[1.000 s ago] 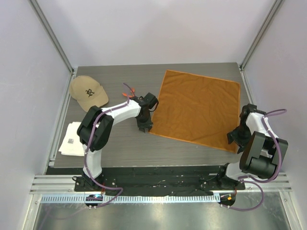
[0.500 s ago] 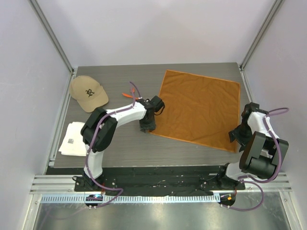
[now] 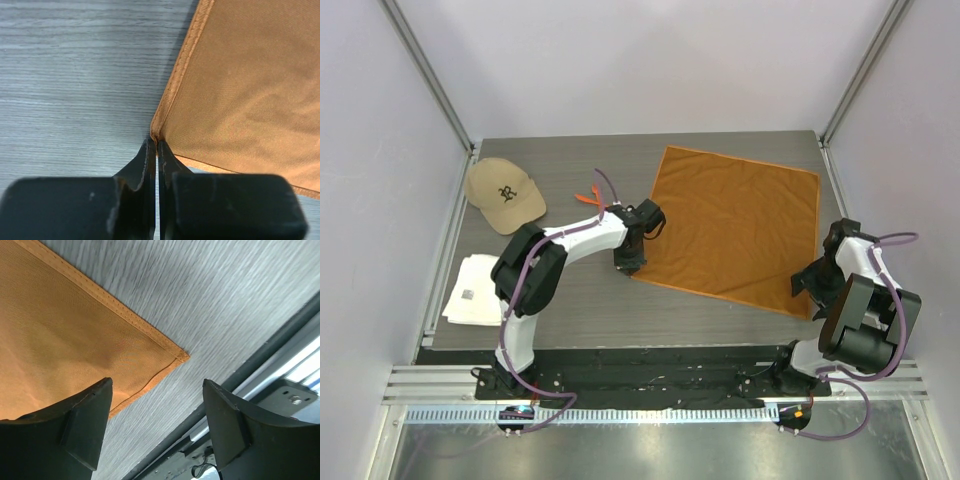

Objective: Fold the napkin into a case and place the utensils inside
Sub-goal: Pick up the flattened napkin from the center of the board.

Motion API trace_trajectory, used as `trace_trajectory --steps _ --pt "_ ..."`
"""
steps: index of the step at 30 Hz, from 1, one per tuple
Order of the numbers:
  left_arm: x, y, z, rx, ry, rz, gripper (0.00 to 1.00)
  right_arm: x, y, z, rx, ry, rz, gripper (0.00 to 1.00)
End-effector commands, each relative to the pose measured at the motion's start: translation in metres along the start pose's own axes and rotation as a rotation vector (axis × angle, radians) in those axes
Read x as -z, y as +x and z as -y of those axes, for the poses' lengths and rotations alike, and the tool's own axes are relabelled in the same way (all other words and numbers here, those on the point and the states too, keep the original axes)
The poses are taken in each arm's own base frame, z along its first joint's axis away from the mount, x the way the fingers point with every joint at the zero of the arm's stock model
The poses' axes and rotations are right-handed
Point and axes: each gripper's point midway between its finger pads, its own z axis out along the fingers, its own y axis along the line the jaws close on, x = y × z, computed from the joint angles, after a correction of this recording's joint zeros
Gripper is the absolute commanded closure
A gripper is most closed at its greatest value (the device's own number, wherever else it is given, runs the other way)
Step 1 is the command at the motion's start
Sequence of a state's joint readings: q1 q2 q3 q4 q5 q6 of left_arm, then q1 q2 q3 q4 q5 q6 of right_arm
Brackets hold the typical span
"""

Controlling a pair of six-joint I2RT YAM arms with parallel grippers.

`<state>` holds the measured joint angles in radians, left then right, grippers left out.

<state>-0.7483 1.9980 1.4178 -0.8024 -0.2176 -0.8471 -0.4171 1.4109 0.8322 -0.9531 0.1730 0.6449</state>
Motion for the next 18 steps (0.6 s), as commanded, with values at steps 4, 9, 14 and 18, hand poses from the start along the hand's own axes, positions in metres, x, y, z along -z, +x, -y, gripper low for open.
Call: trace_trajectory --steps 4,9,14,18 --pt "0.008 -0.004 0.019 -0.05 0.101 0.004 1.0 -0.013 0.02 0.005 -0.046 -0.074 -0.07 0.36" --pt "0.017 -0.008 0.026 -0.046 0.142 0.013 1.0 -0.016 0.019 0.007 -0.053 -0.06 -0.071 0.37" --pt "0.025 -0.015 0.031 -0.063 0.175 0.037 1.0 -0.018 0.013 0.011 -0.087 -0.03 -0.041 0.34" --pt "0.029 -0.017 0.031 -0.074 0.184 0.044 1.0 -0.016 0.007 0.016 -0.121 -0.011 -0.024 0.32"
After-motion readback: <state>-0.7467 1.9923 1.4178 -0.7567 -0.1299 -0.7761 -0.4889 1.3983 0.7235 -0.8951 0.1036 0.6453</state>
